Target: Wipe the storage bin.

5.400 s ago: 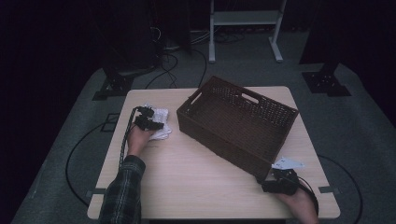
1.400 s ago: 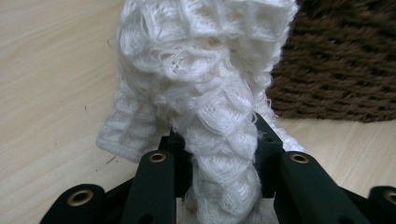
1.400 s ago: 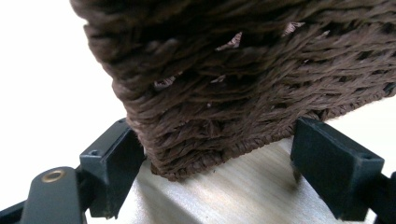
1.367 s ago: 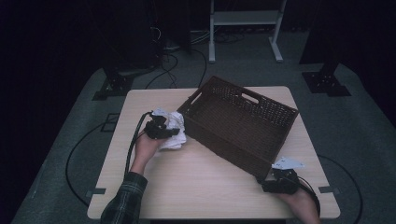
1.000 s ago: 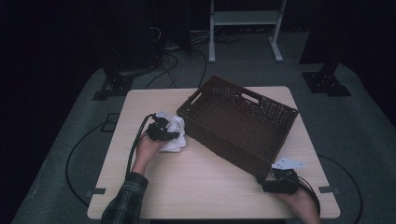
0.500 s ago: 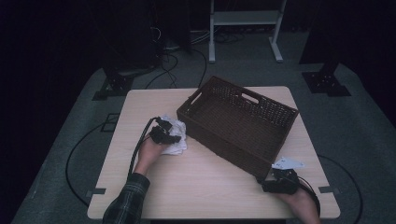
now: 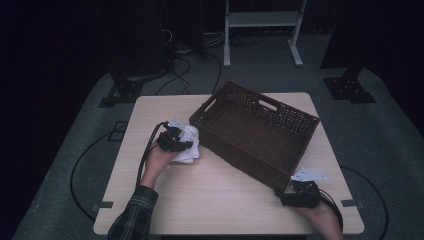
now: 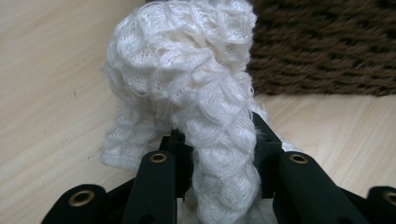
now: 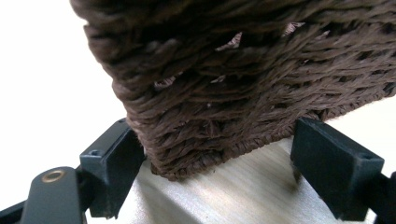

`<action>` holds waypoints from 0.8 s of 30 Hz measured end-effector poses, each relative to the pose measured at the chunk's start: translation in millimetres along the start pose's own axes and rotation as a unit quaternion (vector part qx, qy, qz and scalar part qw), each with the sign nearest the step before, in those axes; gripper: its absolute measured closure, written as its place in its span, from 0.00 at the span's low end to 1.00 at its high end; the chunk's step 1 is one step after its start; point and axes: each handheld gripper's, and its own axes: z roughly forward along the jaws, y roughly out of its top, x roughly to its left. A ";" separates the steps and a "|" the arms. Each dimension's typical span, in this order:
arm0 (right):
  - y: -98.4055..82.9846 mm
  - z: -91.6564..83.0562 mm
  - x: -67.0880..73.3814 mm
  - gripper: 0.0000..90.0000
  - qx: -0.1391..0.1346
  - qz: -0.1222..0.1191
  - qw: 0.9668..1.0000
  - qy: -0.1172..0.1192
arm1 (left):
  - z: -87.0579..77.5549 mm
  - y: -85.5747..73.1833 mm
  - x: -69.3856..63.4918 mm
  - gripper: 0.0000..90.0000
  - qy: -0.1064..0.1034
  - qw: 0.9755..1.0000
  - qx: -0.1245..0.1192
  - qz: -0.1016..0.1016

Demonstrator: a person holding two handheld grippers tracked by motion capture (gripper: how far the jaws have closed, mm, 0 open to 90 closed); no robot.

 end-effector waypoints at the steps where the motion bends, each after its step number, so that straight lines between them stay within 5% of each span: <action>1: 0.0 0.0 0.0 0.19 0.000 0.000 1.000 0.000 | -2.4 1.1 0.0 0.76 0.000 1.000 -0.003 0.004; 17: 0.0 0.0 0.1 0.19 0.000 0.000 1.000 0.000 | -43.2 19.7 -11.8 0.76 -0.012 0.997 -0.079 0.017; 24: 0.0 0.0 0.0 0.19 0.000 0.000 1.000 0.000 | -46.7 23.1 -15.4 0.76 -0.020 0.996 -0.082 0.019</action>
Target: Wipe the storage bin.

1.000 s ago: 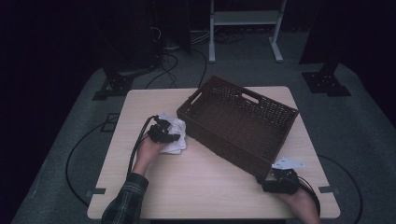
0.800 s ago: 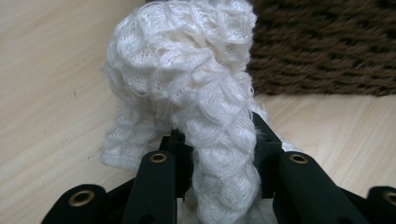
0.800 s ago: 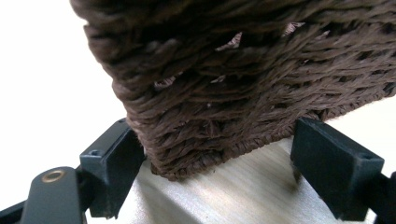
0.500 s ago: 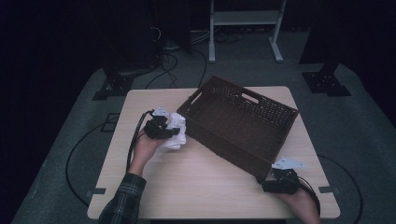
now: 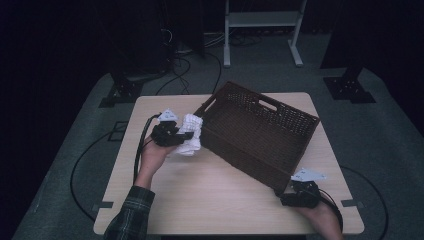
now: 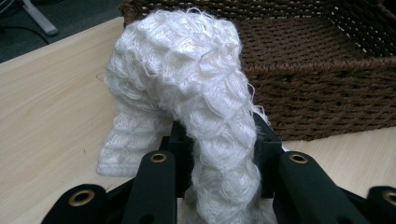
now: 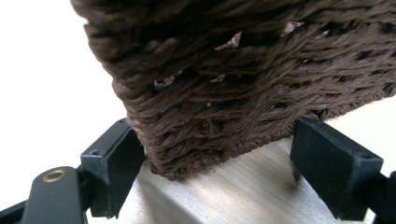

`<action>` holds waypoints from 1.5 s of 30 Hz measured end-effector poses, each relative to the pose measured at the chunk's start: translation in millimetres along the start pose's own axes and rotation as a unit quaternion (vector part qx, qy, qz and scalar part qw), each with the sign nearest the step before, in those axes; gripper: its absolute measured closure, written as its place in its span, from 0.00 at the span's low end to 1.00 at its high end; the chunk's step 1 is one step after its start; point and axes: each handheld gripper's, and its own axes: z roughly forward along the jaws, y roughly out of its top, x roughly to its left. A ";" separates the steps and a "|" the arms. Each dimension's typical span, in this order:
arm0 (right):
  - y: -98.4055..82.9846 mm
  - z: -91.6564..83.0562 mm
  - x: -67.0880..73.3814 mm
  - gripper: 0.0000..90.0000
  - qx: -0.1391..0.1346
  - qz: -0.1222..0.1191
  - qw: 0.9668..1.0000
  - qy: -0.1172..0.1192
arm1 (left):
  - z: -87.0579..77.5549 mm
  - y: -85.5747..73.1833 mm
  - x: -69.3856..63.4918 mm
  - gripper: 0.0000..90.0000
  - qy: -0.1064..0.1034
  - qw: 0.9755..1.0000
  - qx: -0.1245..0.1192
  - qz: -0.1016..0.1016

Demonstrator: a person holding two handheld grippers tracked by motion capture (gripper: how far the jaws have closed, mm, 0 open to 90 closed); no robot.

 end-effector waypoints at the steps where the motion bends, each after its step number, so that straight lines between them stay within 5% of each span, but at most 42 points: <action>1: 0.0 0.0 0.0 0.19 0.000 0.000 1.000 0.000 | 1.4 -0.5 0.6 0.76 -0.001 1.000 0.004 0.002; 21: 0.0 0.0 0.0 0.19 0.000 0.000 1.000 0.000 | 41.6 -24.6 6.4 0.76 -0.008 0.997 0.071 -0.014; 34: 0.0 0.0 0.0 0.19 0.000 0.000 1.000 0.000 | 71.3 -42.9 4.9 0.76 -0.016 0.992 0.127 -0.012; 45: 0.0 -0.1 -0.1 0.20 0.000 0.000 1.000 0.000 | 63.1 -37.8 3.5 0.76 -0.006 0.993 0.117 -0.001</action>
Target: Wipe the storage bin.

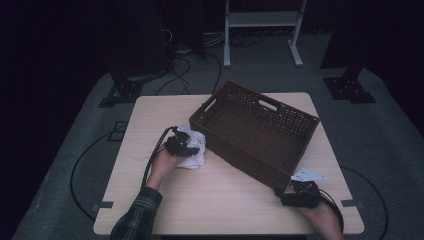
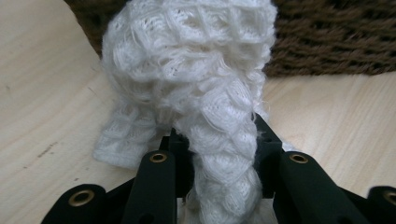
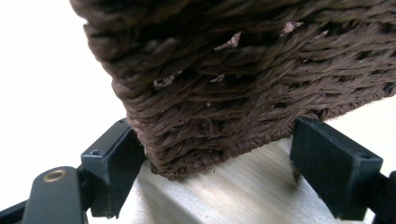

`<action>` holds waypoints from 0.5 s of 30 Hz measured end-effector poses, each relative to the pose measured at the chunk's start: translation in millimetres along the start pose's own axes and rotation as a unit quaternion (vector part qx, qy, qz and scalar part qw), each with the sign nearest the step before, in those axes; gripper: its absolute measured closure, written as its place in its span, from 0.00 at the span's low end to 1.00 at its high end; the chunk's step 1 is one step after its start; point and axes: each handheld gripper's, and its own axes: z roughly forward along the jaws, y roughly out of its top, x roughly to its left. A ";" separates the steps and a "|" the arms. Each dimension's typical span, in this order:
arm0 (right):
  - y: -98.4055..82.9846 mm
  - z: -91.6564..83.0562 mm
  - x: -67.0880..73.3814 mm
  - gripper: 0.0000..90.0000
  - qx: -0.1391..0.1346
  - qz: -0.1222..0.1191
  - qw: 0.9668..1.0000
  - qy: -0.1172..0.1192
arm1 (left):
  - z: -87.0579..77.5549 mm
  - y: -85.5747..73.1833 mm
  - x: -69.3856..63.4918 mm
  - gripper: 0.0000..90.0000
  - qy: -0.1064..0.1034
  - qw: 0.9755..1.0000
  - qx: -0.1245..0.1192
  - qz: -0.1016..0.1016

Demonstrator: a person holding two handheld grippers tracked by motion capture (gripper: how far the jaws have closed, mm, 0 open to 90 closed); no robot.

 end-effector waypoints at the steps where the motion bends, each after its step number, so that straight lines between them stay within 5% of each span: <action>1: 0.0 0.0 0.0 0.20 0.000 0.000 1.000 0.000 | -2.4 0.8 -0.1 0.76 0.000 1.000 -0.004 0.000; 15: 0.0 -0.1 -0.1 0.21 -0.001 -0.001 1.000 0.001 | -38.5 15.1 -7.3 0.76 0.008 0.998 -0.055 0.013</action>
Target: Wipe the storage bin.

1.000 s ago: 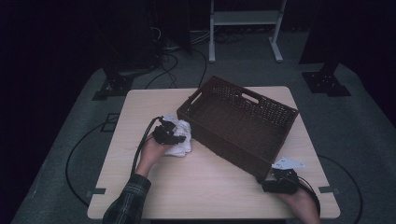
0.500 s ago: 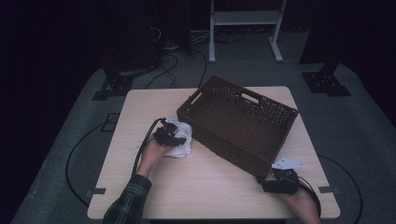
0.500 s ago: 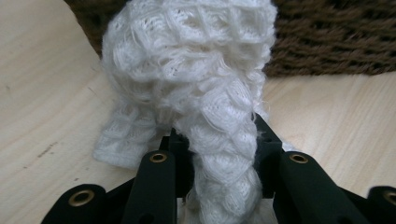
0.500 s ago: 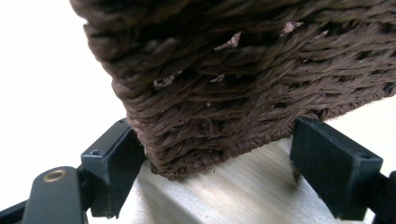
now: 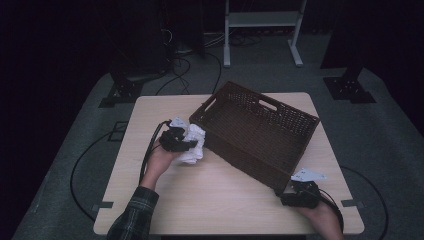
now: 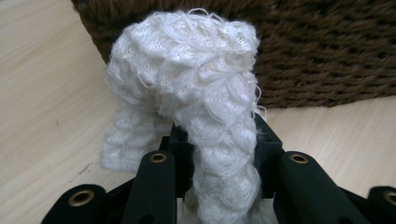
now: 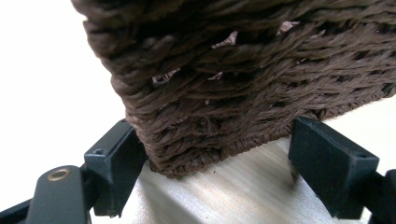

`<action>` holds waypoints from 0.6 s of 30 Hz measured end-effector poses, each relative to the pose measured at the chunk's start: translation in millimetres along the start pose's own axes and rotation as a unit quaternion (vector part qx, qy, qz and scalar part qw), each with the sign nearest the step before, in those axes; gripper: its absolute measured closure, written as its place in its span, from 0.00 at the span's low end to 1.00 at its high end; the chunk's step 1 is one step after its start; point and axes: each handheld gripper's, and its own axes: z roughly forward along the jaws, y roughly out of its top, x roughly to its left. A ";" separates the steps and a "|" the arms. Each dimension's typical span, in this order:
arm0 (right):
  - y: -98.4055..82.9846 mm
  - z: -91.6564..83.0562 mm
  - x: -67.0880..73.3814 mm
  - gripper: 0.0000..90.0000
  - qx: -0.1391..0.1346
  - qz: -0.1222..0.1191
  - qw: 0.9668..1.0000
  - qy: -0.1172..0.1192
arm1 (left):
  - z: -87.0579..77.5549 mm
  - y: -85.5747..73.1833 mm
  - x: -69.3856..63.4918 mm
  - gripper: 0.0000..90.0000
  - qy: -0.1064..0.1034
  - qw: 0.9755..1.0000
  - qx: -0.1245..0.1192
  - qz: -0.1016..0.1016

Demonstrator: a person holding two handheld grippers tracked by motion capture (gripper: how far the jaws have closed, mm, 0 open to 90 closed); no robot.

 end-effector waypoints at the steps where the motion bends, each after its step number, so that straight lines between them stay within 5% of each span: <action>1: 0.0 0.0 0.0 0.21 0.000 0.000 1.000 0.000 | -2.2 1.6 -0.9 0.76 -0.001 1.000 -0.005 0.001; 10: 0.0 0.0 0.0 0.21 0.000 0.000 1.000 0.000 | -22.3 14.1 -11.0 0.76 -0.013 0.999 -0.049 0.011; 18: 0.0 0.2 -0.4 0.21 -0.001 -0.002 1.000 -0.001 | -19.4 15.3 -13.6 0.76 -0.018 0.999 -0.042 0.012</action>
